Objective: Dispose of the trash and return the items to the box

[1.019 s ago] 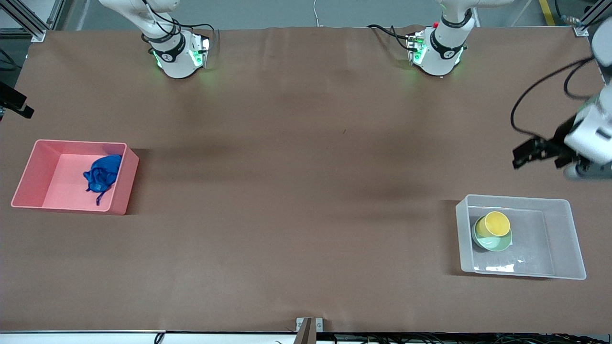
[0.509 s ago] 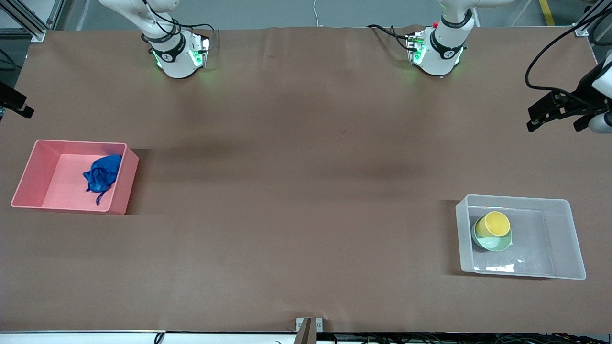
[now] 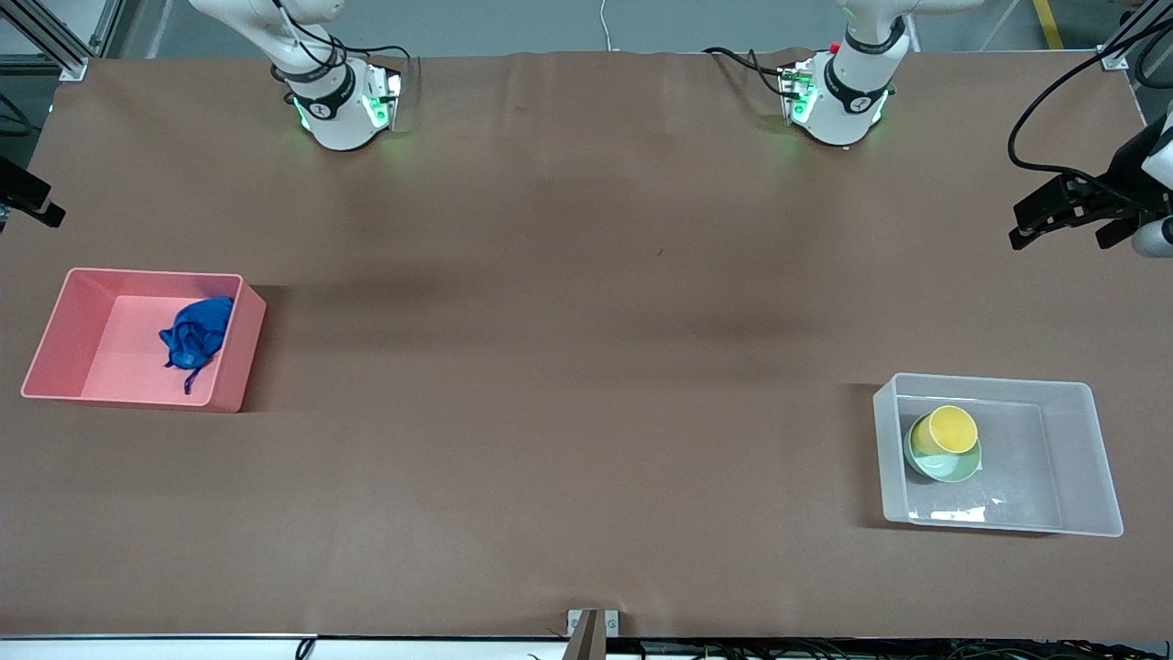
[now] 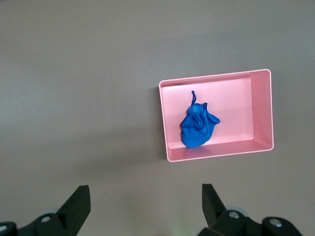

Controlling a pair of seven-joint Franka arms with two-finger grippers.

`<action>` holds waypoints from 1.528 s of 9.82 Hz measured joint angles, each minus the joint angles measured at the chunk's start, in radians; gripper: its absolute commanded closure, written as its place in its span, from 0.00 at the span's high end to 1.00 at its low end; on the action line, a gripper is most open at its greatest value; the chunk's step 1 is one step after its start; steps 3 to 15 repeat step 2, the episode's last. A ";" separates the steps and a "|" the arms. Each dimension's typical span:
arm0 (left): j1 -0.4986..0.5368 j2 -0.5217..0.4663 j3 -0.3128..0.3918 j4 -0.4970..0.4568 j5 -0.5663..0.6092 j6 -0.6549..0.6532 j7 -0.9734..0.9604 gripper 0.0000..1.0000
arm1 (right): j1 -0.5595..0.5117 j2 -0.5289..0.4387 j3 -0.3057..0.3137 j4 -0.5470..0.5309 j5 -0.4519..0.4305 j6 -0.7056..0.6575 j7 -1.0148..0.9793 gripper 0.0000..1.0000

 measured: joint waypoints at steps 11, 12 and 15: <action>-0.003 0.000 0.000 -0.004 0.000 0.000 0.000 1.00 | 0.000 0.000 0.000 0.000 0.000 0.000 0.000 1.00; -0.003 0.000 0.000 -0.004 0.000 0.000 0.000 1.00 | 0.000 0.000 0.000 0.000 0.000 0.000 0.000 1.00; -0.003 0.000 0.000 -0.004 0.000 0.000 0.000 1.00 | 0.000 0.000 0.000 0.000 0.000 0.000 0.000 1.00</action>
